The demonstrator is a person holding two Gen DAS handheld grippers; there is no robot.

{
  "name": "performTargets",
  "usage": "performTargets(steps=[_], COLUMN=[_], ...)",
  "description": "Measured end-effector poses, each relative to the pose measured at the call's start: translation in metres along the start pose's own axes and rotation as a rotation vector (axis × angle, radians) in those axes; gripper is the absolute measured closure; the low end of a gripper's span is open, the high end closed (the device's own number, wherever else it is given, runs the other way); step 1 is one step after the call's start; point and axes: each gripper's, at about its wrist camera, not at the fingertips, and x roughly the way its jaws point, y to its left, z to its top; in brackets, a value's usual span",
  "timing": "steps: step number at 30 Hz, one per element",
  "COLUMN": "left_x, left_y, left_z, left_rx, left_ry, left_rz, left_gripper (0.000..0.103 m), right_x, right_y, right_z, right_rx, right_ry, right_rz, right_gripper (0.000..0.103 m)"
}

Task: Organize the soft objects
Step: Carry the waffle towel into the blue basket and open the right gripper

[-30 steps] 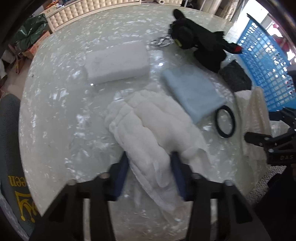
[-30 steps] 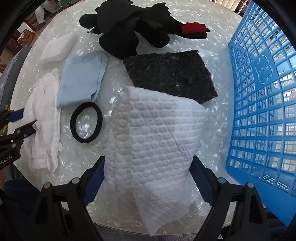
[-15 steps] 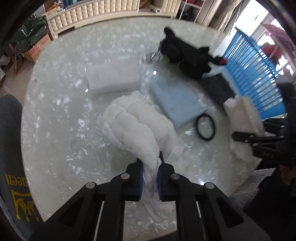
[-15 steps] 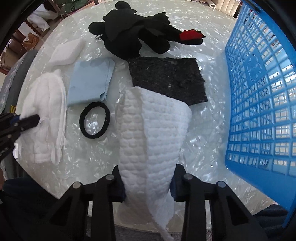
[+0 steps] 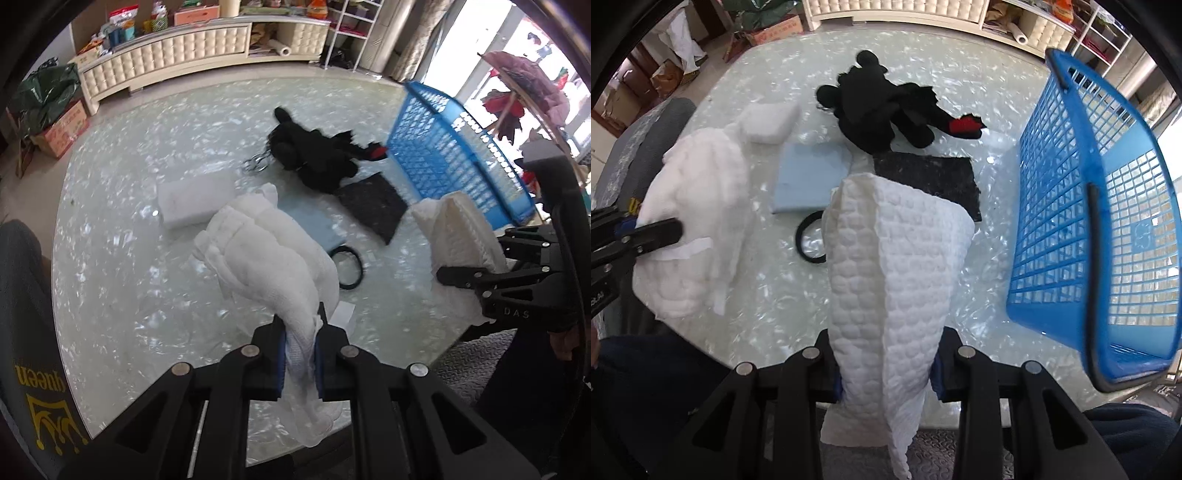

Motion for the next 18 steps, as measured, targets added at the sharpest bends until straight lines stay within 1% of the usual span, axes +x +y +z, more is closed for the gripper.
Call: performTargets(steps=[5,8,11,15,18], left_x=[-0.018,-0.027,-0.032,-0.033,-0.032], left_y=[-0.013,-0.021,-0.032,-0.048,-0.062], left_z=[0.005,0.015,0.027,0.044,0.059], left_rx=[0.018,0.027,0.042,0.07,0.096], left_ry=[-0.031,-0.054,-0.076,-0.084,-0.09], left_rz=[-0.032,-0.043,-0.063,-0.072,-0.1], left_gripper=[0.093,0.093,0.093,0.093,0.093], right_x=[-0.035,-0.053,-0.07,-0.091,-0.108], right_y=[0.001,-0.007,-0.018,-0.044,-0.065], right_z=[0.004,0.005,0.004,0.004,0.004], right_rx=[-0.056,-0.081,-0.095,-0.101,-0.102], right_ry=[-0.001,-0.013,-0.017,-0.017,-0.028], right_rz=[-0.009,-0.022,-0.035,-0.059,-0.086], right_gripper=[0.071,0.071,0.071,0.071,0.07])
